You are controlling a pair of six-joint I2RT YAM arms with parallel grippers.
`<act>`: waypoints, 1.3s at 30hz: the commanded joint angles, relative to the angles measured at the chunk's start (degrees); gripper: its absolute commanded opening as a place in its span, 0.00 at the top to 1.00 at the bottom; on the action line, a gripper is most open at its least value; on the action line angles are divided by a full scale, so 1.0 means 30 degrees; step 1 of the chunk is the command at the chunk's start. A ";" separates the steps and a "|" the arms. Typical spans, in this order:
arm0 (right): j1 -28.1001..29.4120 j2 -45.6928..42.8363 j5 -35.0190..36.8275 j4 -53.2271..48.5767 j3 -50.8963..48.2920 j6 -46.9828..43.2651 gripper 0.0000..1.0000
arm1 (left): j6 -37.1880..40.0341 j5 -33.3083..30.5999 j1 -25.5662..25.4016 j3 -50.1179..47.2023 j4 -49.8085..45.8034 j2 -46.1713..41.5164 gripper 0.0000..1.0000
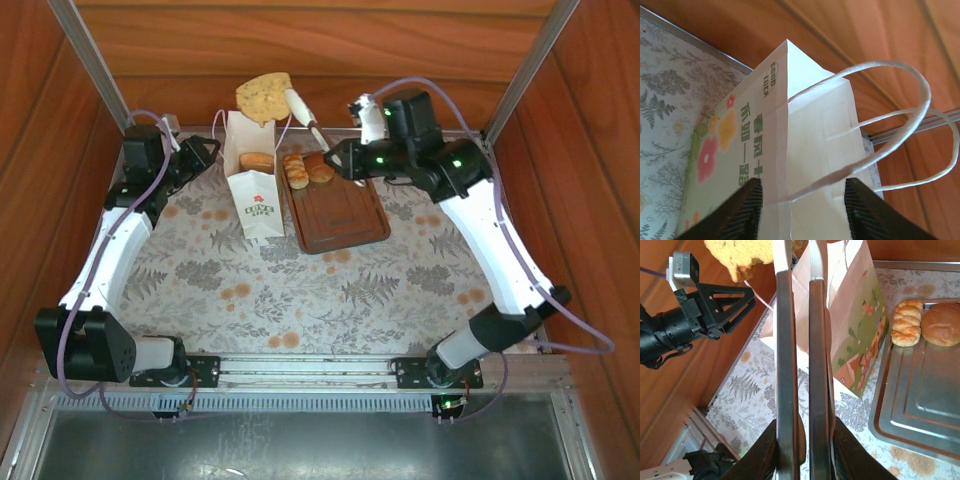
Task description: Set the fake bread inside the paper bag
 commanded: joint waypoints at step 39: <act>0.3501 0.6397 0.8742 -0.5009 0.5770 -0.8040 0.87 | 0.0639 -0.1079 0.0349 -0.0818 0.0528 -0.0260 0.92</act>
